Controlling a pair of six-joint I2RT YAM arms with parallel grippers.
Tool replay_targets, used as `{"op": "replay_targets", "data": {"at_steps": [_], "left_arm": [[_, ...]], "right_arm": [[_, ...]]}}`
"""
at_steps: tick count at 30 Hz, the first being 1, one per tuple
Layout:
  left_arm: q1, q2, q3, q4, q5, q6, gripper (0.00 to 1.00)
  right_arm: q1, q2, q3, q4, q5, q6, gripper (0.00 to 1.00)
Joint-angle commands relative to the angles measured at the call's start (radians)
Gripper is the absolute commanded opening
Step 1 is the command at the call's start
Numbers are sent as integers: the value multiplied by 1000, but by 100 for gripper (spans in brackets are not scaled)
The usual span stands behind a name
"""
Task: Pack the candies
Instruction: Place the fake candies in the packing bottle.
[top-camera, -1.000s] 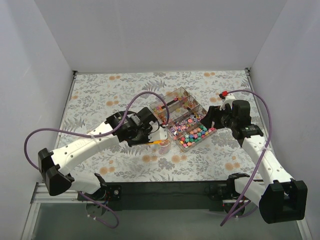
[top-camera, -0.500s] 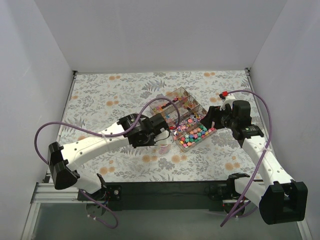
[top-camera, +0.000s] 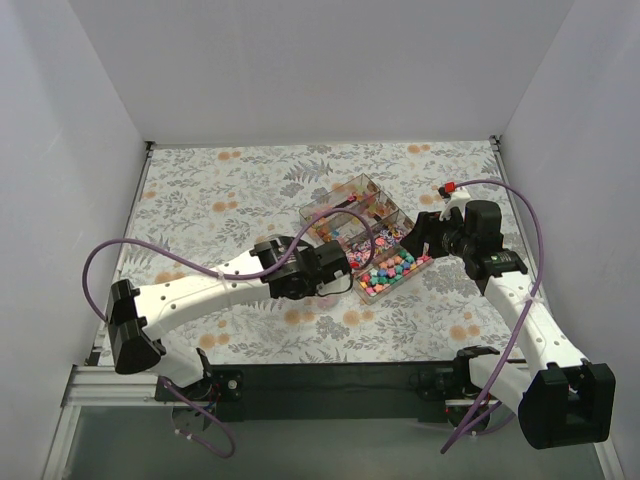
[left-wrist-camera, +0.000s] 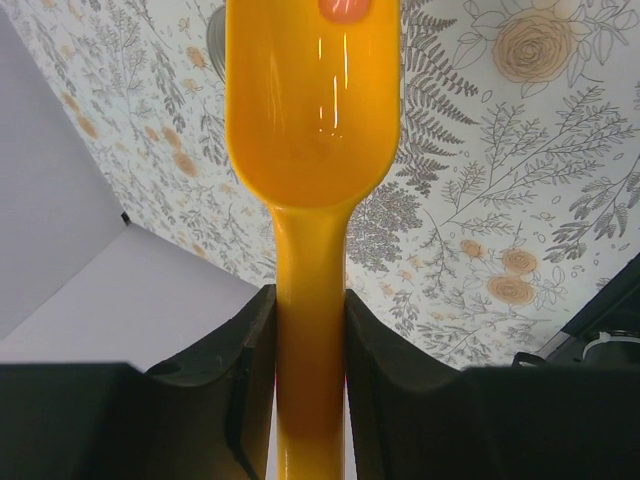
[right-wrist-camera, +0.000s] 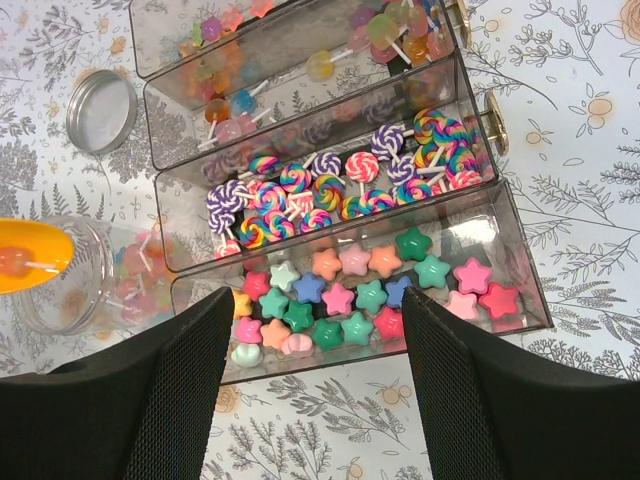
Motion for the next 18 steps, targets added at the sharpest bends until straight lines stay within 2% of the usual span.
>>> {"op": "replay_targets", "data": {"at_steps": [1, 13, 18], "left_arm": [[-18, -6, 20, -58, -96, 8, 0], [-40, 0, 11, -58, -134, 8, 0], [-35, -28, 42, -6, -61, -22, 0]], "right_arm": [[5, -9, -12, 37, -22, -5, 74], [5, -5, -17, 47, -33, -6, 74], [5, -6, -12, 63, -125, 6, 74]]}}
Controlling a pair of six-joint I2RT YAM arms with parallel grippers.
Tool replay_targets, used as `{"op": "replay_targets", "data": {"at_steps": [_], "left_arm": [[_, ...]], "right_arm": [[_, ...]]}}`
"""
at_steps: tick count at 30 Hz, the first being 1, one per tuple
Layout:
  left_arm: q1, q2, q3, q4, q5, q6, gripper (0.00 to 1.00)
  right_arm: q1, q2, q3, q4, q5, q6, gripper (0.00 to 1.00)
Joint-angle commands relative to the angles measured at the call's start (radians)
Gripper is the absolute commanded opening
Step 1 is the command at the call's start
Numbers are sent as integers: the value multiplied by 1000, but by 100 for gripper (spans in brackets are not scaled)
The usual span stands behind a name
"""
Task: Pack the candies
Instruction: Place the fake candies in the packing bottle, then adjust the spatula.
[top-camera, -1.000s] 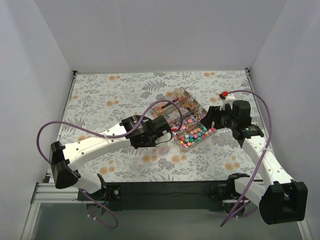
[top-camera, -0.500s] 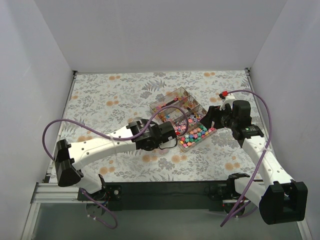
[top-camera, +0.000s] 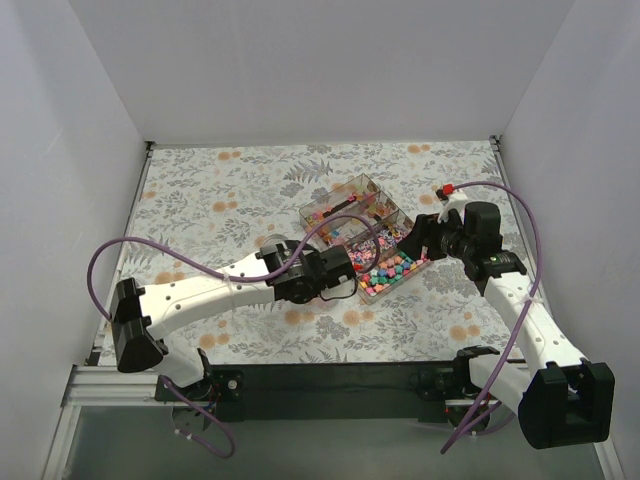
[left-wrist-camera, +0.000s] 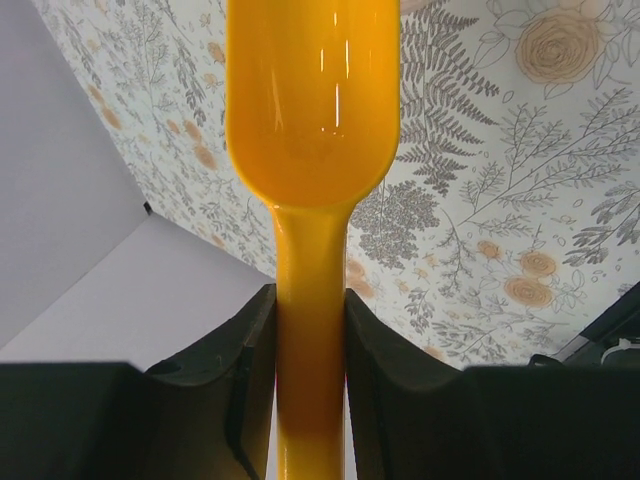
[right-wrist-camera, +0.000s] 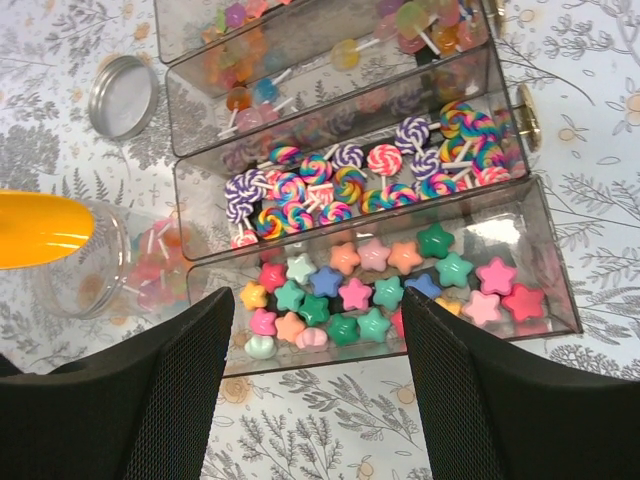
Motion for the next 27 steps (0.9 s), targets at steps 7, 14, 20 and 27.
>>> {"op": "replay_targets", "data": {"at_steps": [7, 14, 20, 27], "left_arm": [[114, -170, -40, 348, 345, -13, 0], [249, -209, -175, 531, 558, -75, 0], [265, -233, -267, 679, 670, -97, 0], [266, -246, -322, 809, 745, -143, 0]], "right_arm": [[7, -5, 7, 119, -235, 128, 74], [5, 18, -10, 253, -385, 314, 75], [5, 81, -39, 337, -477, 415, 76], [5, 144, -50, 340, -535, 426, 75]]}}
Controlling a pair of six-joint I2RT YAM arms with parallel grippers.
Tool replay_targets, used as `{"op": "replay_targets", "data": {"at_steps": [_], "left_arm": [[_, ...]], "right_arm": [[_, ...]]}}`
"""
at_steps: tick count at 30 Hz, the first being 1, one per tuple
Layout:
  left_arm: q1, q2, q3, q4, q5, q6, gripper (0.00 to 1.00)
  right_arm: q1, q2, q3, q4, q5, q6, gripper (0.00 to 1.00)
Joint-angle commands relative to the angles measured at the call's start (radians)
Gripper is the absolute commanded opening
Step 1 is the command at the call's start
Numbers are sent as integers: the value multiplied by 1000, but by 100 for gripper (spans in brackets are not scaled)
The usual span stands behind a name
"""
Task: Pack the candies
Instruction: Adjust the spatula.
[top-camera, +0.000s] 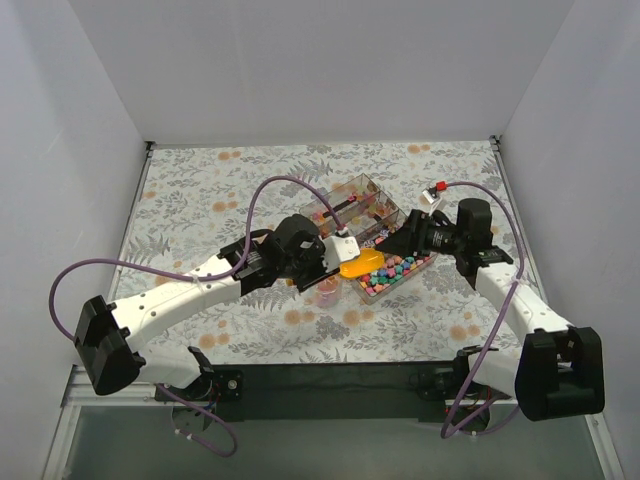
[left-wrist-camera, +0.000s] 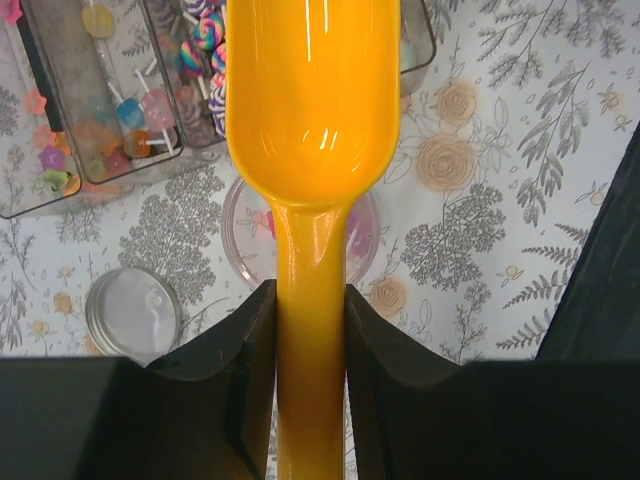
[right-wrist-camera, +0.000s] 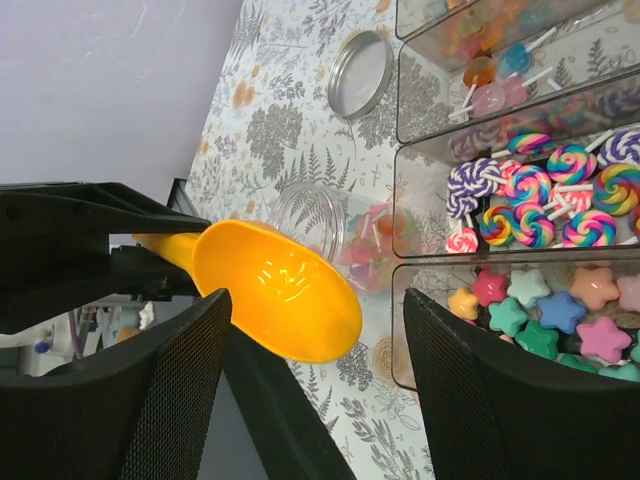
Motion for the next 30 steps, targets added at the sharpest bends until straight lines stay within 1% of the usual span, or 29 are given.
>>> {"op": "replay_targets", "data": {"at_steps": [1, 3, 9, 12, 13, 15, 16, 18, 19, 21, 22, 25, 26, 30], "left_arm": [[8, -46, -10, 123, 82, -34, 0], [8, -45, -13, 145, 96, -37, 0], [8, -29, -19, 221, 128, -47, 0], [8, -17, -27, 251, 139, -47, 0], [7, -12, -28, 255, 151, -39, 0], [8, -11, -35, 274, 156, -37, 0], [8, -11, -42, 281, 156, -31, 0], [7, -15, -58, 307, 165, -25, 0], [7, -29, -67, 320, 166, -22, 0], [7, -46, -110, 364, 179, -10, 0], [7, -66, -128, 379, 183, -8, 0], [8, -91, -182, 427, 194, 1, 6], [8, -101, -203, 435, 195, 3, 11], [10, -120, -235, 476, 211, 12, 20]], "right_arm": [[6, 21, -1, 53, -79, 28, 75], [7, 30, -1, 53, -88, 29, 74], [7, 66, -10, 57, -135, 43, 65], [7, 69, -20, 76, -148, 57, 57], [7, 69, -24, 85, -152, 71, 51], [7, 72, -29, 94, -158, 81, 44], [7, 73, -32, 106, -162, 87, 36], [7, 78, -38, 123, -171, 115, 24], [7, 78, -41, 143, -175, 124, 13], [6, 78, -44, 159, -178, 156, 1], [6, 76, -46, 174, -180, 167, 1], [6, 75, -50, 209, -192, 209, 1], [7, 75, -52, 218, -200, 218, 1], [7, 80, -64, 274, -217, 278, 1]]}}
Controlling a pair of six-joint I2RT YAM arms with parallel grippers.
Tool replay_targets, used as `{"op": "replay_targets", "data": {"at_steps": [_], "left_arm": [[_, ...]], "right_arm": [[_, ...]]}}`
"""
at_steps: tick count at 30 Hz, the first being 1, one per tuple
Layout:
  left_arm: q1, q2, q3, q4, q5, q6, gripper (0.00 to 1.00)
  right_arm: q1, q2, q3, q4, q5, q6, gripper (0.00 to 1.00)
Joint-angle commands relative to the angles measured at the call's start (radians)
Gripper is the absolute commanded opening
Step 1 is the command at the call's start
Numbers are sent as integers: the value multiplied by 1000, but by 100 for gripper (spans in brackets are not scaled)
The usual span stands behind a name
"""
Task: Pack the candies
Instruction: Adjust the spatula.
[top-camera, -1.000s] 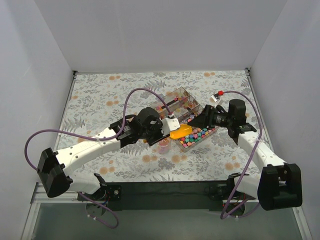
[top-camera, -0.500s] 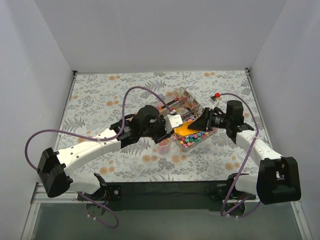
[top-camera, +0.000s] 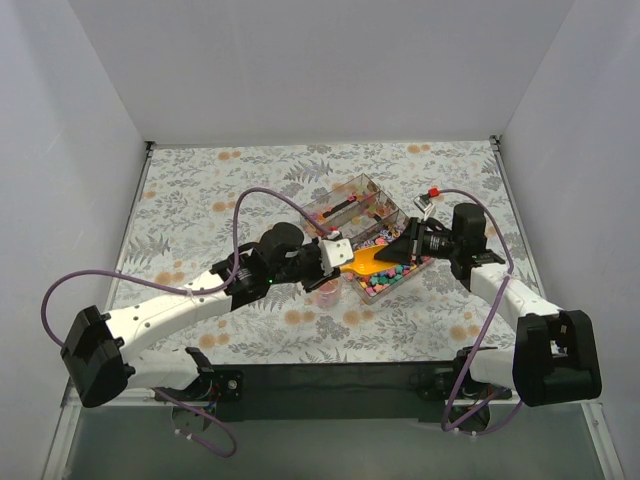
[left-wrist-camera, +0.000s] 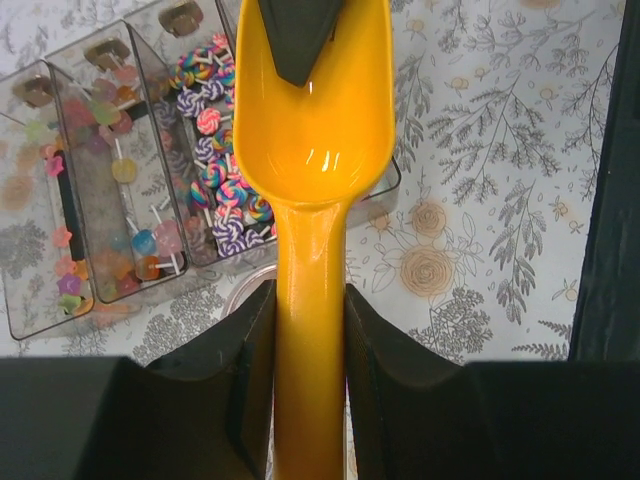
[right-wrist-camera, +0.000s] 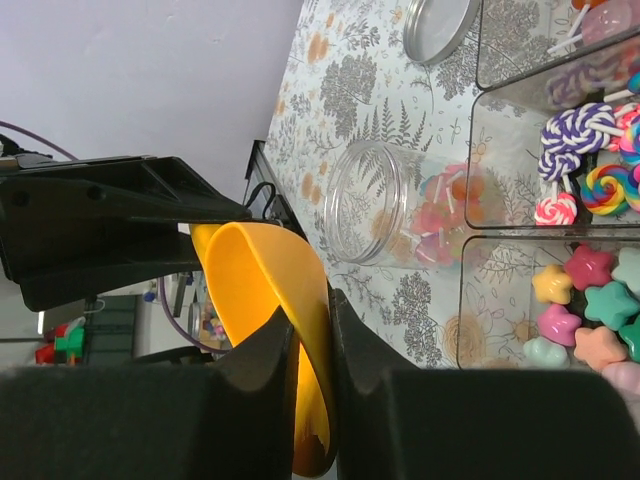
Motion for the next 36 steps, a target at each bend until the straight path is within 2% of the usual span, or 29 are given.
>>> {"op": "replay_targets", "data": {"at_steps": [1, 2, 6, 18, 22, 25, 26, 31, 36], "left_arm": [[-2, -40, -39, 72, 40, 18, 23], [-2, -48, -47, 81, 43, 16, 27], [0, -59, -71, 112, 78, 15, 30], [84, -65, -71, 89, 269, -62, 30], [103, -64, -71, 77, 311, -68, 27], [109, -59, -73, 69, 309, -65, 20], [109, -51, -71, 64, 309, -66, 14], [109, -37, -61, 69, 294, -73, 8], [109, -74, -110, 214, 225, -143, 7]], "right_arm": [[0, -2, -1, 125, -42, 108, 1], [-2, -2, -2, 131, -43, 113, 1], [-2, -2, -13, 149, -52, 128, 1], [-2, 19, -21, 165, -91, 100, 1], [-3, 24, -19, 166, -92, 99, 1], [-3, 28, -16, 168, -94, 100, 1], [-3, 27, -16, 169, -92, 100, 1], [-5, 33, -22, 169, -91, 108, 1], [-3, 37, -47, 169, -79, 110, 1]]}}
